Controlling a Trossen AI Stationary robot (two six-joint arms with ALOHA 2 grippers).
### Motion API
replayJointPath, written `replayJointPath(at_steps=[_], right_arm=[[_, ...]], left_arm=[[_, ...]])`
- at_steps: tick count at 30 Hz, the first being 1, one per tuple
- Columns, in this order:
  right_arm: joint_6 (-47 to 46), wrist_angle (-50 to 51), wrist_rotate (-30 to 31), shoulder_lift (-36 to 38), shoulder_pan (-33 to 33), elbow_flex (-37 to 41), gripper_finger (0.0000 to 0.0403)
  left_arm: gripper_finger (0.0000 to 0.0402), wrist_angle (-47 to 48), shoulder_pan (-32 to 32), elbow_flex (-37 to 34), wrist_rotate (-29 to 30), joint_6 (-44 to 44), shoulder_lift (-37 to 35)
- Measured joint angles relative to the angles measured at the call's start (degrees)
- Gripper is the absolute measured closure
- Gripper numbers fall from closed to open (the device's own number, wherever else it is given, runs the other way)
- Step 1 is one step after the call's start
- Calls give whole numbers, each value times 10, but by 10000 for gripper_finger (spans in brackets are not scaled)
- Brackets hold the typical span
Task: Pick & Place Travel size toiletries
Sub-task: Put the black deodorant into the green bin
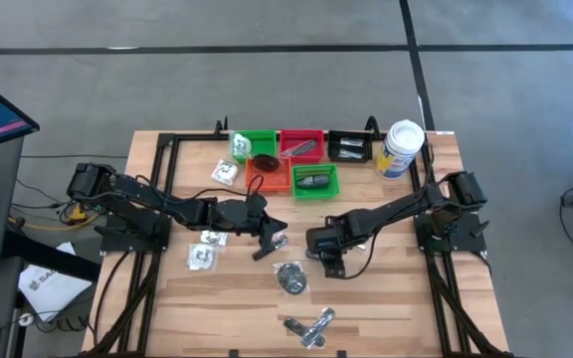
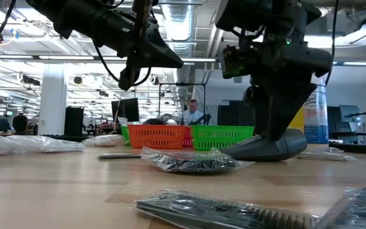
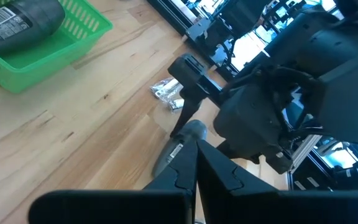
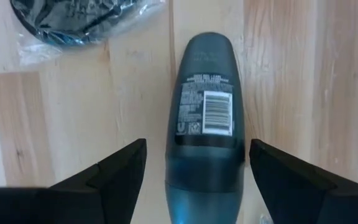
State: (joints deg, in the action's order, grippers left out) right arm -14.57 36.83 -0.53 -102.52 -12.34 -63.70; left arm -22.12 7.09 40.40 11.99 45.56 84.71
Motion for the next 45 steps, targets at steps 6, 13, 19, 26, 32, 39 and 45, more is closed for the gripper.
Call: replayJointPath(at_steps=[6,13,19,26,32,39,45], right_arm=[[0,-4,-1,0,0,27,126],[-28,-11,-1,0,0,39,127],[-29,-32,-1,0,0,39,126],[-27,-33,4,0,1,39,127],[-21,-33,5,0,9,39,144],[-19,-31,6,1,9,39,209],[-19,-16,1,3,9,39,209]], left_arm=[[402,0,0,0,-1,0,0],[402,0,0,0,-2,0,0],[402,0,0,0,-1,0,0],[402,0,0,0,0,1,0],[402,-1,0,0,2,3,0],[402,-2,0,0,3,3,0],[402,-2,-1,0,6,3,0]])
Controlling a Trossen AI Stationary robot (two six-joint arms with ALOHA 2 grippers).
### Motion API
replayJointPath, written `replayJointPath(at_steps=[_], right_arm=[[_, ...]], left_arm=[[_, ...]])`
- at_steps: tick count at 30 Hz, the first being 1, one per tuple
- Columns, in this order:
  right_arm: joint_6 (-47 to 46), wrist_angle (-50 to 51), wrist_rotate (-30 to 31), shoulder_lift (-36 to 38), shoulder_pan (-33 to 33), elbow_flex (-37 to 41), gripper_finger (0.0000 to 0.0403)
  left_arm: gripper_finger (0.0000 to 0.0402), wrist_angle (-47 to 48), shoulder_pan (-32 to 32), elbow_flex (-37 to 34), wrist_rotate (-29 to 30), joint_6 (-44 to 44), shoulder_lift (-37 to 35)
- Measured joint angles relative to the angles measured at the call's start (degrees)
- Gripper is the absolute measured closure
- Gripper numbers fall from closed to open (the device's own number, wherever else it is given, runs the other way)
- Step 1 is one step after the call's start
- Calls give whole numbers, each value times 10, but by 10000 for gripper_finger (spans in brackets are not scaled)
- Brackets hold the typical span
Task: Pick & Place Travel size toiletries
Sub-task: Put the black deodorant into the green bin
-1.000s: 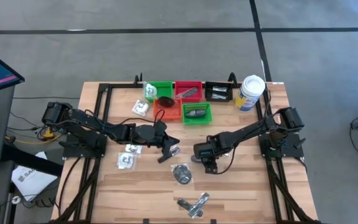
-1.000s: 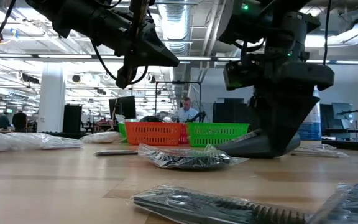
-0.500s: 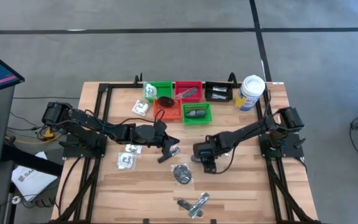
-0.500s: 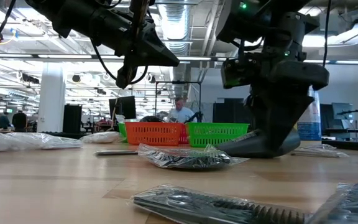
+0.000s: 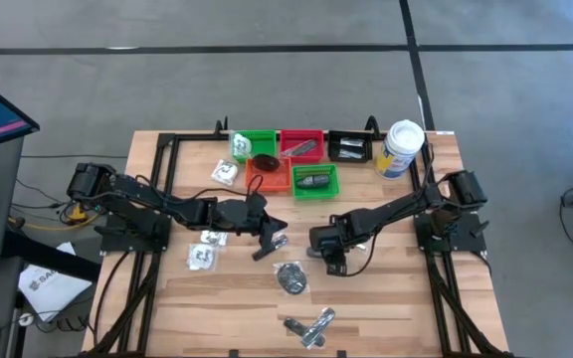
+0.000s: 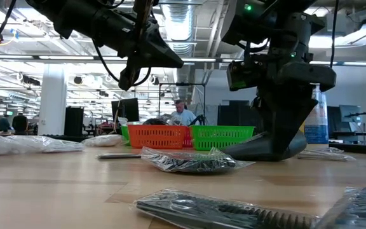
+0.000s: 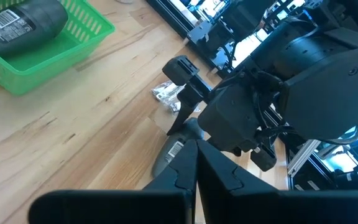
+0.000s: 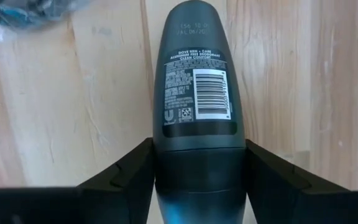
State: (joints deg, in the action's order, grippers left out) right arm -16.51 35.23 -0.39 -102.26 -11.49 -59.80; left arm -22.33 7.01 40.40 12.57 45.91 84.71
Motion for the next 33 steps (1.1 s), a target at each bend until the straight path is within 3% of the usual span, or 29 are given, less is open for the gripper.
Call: replayJointPath(at_steps=[26,33], right_arm=[[-20,29,-3,0,0,-1,205],[-26,32,-6,-2,0,-32,206]], left_arm=[[402,0,0,0,5,0,0],[402,0,0,0,3,0,0]])
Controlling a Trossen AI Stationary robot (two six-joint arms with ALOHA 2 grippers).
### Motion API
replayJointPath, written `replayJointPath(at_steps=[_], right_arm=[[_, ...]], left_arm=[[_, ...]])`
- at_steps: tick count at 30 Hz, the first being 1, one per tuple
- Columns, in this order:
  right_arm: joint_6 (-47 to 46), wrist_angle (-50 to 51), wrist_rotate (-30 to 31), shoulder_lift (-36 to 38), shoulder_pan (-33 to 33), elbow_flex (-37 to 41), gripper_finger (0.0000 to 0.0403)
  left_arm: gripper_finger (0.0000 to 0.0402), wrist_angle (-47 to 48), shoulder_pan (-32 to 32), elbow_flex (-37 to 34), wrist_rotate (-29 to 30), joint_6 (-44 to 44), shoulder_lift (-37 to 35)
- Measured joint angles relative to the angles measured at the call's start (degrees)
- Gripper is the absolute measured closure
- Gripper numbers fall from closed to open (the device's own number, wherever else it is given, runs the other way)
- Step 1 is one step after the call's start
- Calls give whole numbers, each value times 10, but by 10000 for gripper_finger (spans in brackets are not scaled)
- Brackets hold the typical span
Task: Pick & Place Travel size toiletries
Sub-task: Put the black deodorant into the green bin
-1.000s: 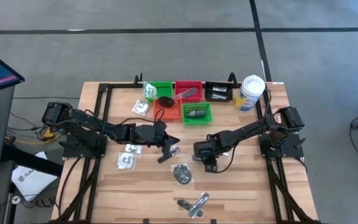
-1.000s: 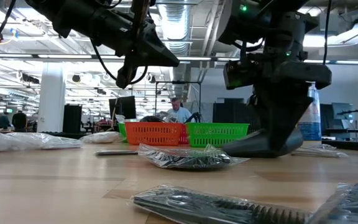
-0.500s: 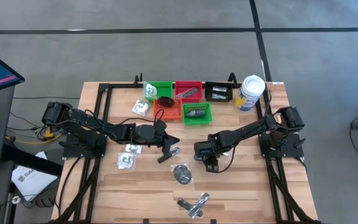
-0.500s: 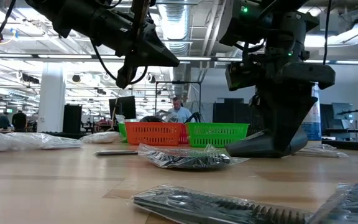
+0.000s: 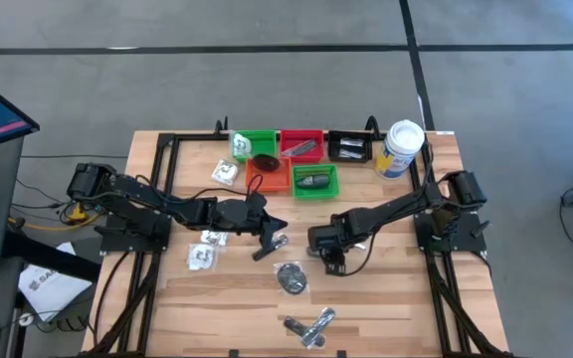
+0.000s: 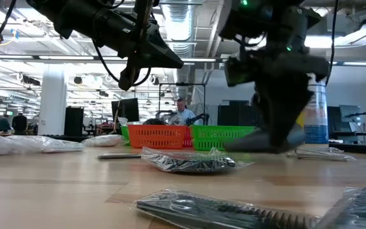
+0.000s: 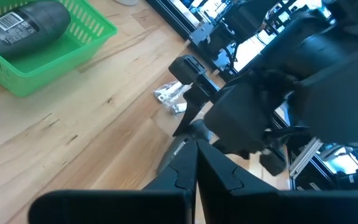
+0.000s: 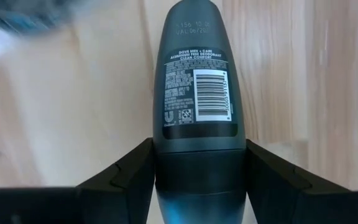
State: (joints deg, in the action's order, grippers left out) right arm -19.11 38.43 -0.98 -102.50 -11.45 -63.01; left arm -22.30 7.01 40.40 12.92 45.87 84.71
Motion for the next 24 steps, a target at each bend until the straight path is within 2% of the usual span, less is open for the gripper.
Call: replayJointPath(at_steps=[6,13,18,24], right_arm=[[0,13,-2,0,2,-49,206],[14,60,-1,0,16,-117,207],[30,85,-1,1,25,-171,208],[41,95,-1,1,31,-245,208]], left_arm=[[402,3,0,0,-11,-4,0],[402,15,0,0,-62,-10,0],[402,86,0,0,-97,-18,0],[402,181,1,0,-100,-17,0]])
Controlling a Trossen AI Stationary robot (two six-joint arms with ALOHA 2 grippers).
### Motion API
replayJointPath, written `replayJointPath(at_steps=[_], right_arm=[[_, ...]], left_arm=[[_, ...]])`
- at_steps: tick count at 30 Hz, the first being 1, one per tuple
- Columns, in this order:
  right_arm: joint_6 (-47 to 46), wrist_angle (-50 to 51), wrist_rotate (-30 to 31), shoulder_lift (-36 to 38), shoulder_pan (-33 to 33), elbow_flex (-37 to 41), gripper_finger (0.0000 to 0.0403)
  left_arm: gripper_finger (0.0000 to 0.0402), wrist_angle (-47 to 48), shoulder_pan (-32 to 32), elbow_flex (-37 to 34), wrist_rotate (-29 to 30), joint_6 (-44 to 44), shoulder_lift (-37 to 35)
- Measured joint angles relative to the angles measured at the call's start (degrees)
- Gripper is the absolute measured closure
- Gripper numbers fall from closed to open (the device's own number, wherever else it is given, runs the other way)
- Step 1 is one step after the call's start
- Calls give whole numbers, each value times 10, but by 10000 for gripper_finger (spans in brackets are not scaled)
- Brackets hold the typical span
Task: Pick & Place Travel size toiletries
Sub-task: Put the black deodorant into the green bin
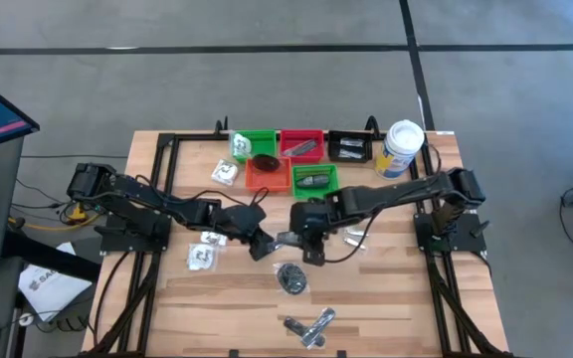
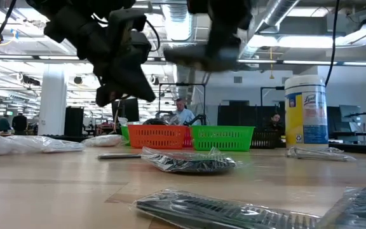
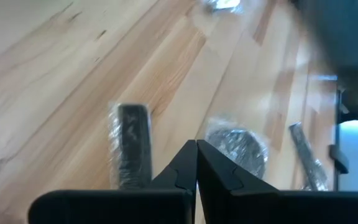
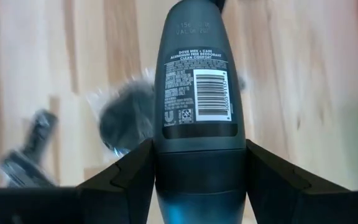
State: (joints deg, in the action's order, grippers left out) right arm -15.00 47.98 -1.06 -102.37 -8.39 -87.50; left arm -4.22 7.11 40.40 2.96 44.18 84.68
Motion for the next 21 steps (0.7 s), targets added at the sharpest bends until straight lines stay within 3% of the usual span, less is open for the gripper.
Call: replayJointPath(at_steps=[12,21], right_arm=[[6,-1,-4,5,7,-153,208],[-19,-68,-6,89,6,-176,208]], left_arm=[[402,-13,0,-1,16,40,0],[402,-128,5,-1,44,42,-48]])
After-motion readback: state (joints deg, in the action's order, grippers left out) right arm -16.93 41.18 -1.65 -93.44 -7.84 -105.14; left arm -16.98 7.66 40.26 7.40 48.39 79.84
